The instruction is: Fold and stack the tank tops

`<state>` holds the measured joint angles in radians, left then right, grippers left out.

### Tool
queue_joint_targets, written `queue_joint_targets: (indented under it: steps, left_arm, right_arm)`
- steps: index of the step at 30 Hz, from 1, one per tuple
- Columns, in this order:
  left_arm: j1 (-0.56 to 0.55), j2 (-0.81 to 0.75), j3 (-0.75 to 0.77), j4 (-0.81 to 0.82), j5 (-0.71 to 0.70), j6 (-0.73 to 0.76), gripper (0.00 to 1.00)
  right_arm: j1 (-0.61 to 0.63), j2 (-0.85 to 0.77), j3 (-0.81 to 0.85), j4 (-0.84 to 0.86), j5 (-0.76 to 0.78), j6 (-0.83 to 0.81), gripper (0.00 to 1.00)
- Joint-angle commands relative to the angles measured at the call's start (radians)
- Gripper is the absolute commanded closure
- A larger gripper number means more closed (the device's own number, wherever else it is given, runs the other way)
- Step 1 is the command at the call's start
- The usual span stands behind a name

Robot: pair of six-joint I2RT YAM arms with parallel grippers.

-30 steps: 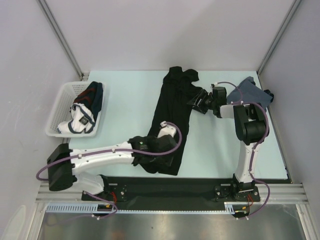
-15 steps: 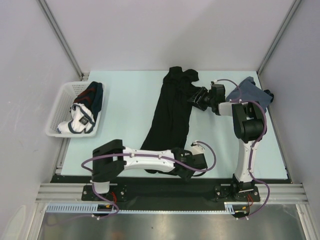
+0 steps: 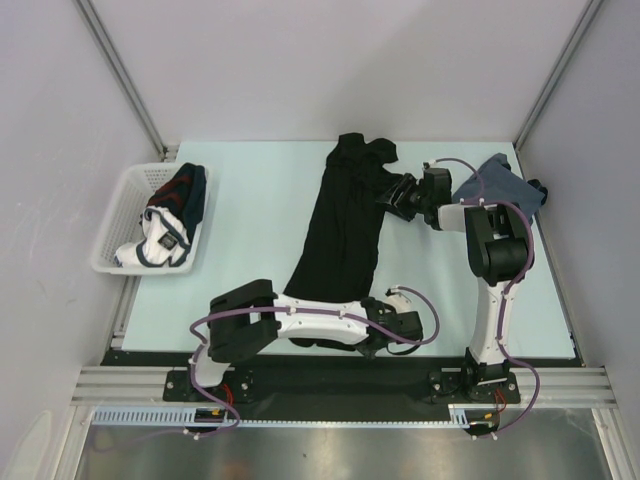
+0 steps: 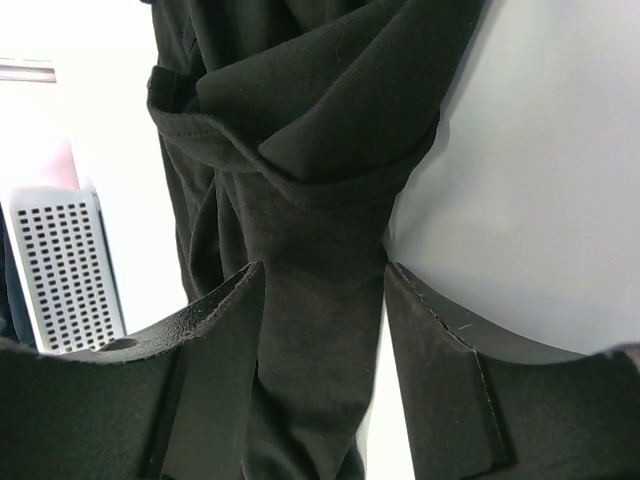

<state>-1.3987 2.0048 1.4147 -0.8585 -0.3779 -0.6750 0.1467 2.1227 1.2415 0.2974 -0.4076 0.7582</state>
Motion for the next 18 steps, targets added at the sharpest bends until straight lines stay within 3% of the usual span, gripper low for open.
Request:
queue_joint_targets:
  steps: [1, 2, 4, 13, 18]
  left_arm:
    - [0.000, 0.044, -0.002, -0.027, -0.006, -0.008, 0.66]
    - [0.000, 0.045, -0.003, -0.024, 0.005, -0.005, 0.81]
    - [0.000, 0.035, -0.007, -0.027, 0.011, 0.000, 1.00]
    - [-0.057, -0.113, 0.007, 0.047, 0.152, 0.031, 1.00]
    - [-0.101, -0.175, -0.022, 0.079, 0.200, -0.001, 1.00]
  right_arm:
    - [-0.004, 0.029, 0.024, -0.041, 0.033, -0.023, 0.43]
    - [-0.004, 0.031, 0.026, -0.043, 0.035, -0.026, 0.43]
    - [-0.001, 0.036, 0.033, -0.044, 0.033, -0.026, 0.43]
    - [0.002, 0.129, 0.151, -0.130, 0.061, -0.031, 0.44]
    - [-0.022, 0.187, 0.237, -0.130, 0.041, -0.013, 0.51]
